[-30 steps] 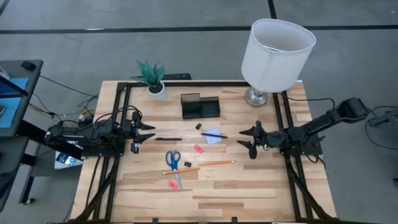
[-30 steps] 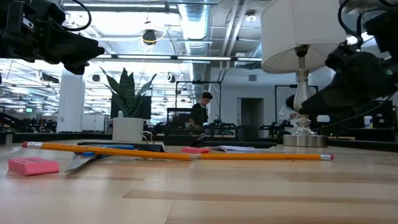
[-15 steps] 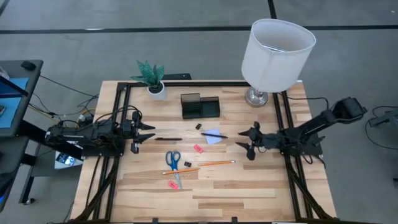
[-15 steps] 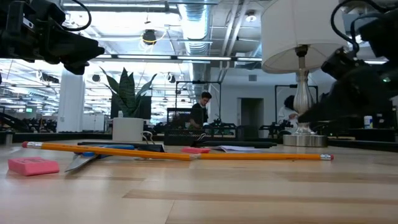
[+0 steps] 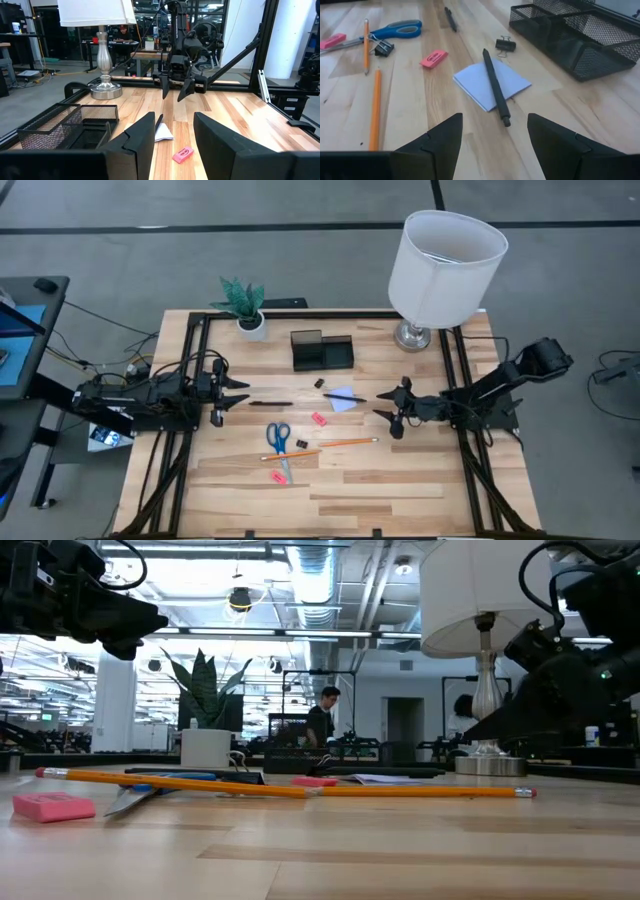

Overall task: Pick and place office supplies into organizer
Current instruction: Put the right black pen into the black desk organizer

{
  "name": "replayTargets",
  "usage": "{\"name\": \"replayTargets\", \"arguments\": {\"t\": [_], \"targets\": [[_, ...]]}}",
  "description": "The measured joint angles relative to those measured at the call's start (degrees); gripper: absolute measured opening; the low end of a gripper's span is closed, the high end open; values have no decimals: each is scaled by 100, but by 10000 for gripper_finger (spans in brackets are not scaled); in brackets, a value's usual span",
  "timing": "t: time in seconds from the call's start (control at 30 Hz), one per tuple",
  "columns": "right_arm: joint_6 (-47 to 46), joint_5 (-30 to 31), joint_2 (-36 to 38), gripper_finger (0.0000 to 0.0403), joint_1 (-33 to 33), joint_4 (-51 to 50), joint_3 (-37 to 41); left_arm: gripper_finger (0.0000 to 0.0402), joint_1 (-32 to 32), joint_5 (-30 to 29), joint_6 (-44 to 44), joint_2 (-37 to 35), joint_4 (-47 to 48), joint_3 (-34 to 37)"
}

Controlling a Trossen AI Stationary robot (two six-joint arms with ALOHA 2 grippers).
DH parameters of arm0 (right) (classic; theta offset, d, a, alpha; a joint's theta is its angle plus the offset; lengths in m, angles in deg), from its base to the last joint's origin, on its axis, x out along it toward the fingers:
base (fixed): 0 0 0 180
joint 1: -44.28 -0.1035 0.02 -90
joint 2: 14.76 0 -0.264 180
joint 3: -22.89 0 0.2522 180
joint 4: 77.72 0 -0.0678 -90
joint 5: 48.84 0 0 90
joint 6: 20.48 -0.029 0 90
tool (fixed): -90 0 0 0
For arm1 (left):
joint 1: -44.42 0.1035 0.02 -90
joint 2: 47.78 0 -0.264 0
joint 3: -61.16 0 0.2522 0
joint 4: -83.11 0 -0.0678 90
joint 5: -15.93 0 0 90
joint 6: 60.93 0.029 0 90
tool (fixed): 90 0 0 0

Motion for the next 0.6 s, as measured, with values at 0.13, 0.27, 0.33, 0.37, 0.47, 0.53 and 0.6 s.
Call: {"name": "replayTargets", "arguments": {"t": [0.13, 0.27, 0.33, 0.37, 0.47, 0.53, 0.6], "targets": [[63, -2, -340, 219, 39, 429, -2, 128, -1, 0, -1, 0, 0, -2], [155, -2, -591, 217, 59, 777, -9, 128, 0, 1, -2, 2, 0, -2], [155, -11, -666, 217, 95, 856, -9, 128, 0, -1, -2, 2, 0, -2], [155, -15, -700, 217, 116, 870, -11, 128, 0, 1, 0, 2, -1, 0], [155, -16, -805, 217, 210, 906, -11, 128, -2, 0, -1, 2, 0, -1], [153, -17, -870, 217, 311, 906, -11, 128, 0, 0, 0, 1, -2, 0], [114, -22, -948, 217, 413, 935, -11, 128, -2, 0, 0, 0, -1, 0]]}}
